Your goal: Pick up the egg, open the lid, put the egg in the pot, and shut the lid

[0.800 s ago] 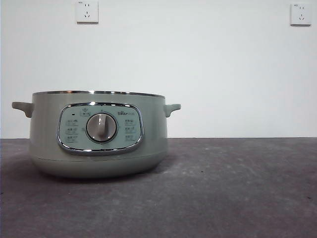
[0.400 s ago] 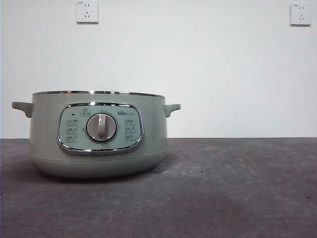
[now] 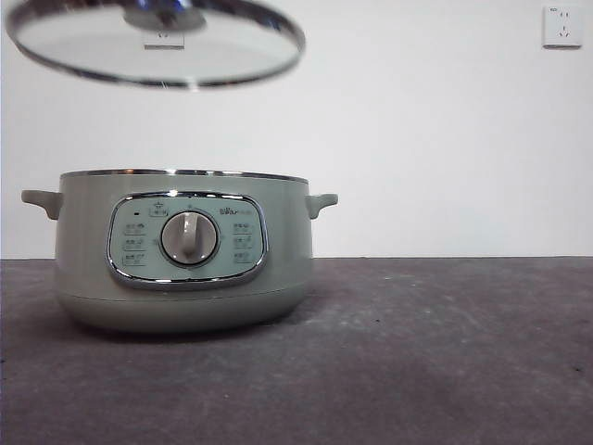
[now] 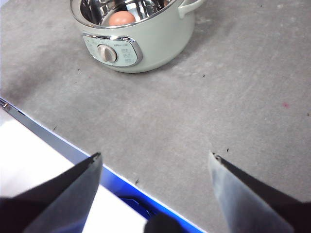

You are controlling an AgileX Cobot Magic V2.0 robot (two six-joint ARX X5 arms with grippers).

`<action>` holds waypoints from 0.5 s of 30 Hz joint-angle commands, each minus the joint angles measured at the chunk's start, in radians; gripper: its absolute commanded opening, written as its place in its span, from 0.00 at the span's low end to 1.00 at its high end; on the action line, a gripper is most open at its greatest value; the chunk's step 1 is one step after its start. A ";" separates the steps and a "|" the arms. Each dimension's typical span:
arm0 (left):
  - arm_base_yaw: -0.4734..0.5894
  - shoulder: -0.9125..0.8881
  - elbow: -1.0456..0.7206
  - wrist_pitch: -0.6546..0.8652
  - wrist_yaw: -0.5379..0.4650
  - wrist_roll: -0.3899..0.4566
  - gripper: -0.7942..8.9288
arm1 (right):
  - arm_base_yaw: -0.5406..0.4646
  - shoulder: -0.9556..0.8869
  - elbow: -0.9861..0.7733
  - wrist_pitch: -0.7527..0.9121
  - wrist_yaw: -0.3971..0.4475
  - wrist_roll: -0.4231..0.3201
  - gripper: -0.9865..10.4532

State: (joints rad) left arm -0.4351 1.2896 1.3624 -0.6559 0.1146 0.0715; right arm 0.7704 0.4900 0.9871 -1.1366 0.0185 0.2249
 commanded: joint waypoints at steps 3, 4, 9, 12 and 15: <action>0.002 0.051 -0.011 0.098 -0.011 0.012 0.07 | 0.002 -0.004 -0.010 -0.019 0.001 0.012 0.41; 0.002 0.063 -0.011 0.108 -0.011 0.012 0.07 | 0.002 -0.004 -0.010 -0.025 0.001 0.012 0.41; 0.002 0.121 -0.011 0.171 -0.011 0.014 0.07 | 0.002 -0.004 -0.010 -0.047 0.022 0.012 0.41; 0.002 0.158 -0.011 0.177 -0.011 0.016 0.07 | 0.002 -0.004 -0.010 -0.046 0.024 0.013 0.41; 0.003 0.192 -0.011 0.176 -0.011 0.019 0.07 | 0.002 -0.004 -0.010 -0.046 0.024 0.013 0.41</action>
State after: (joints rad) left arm -0.4324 1.4826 1.3422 -0.5152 0.0963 0.0788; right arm 0.7704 0.4900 0.9871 -1.1873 0.0380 0.2287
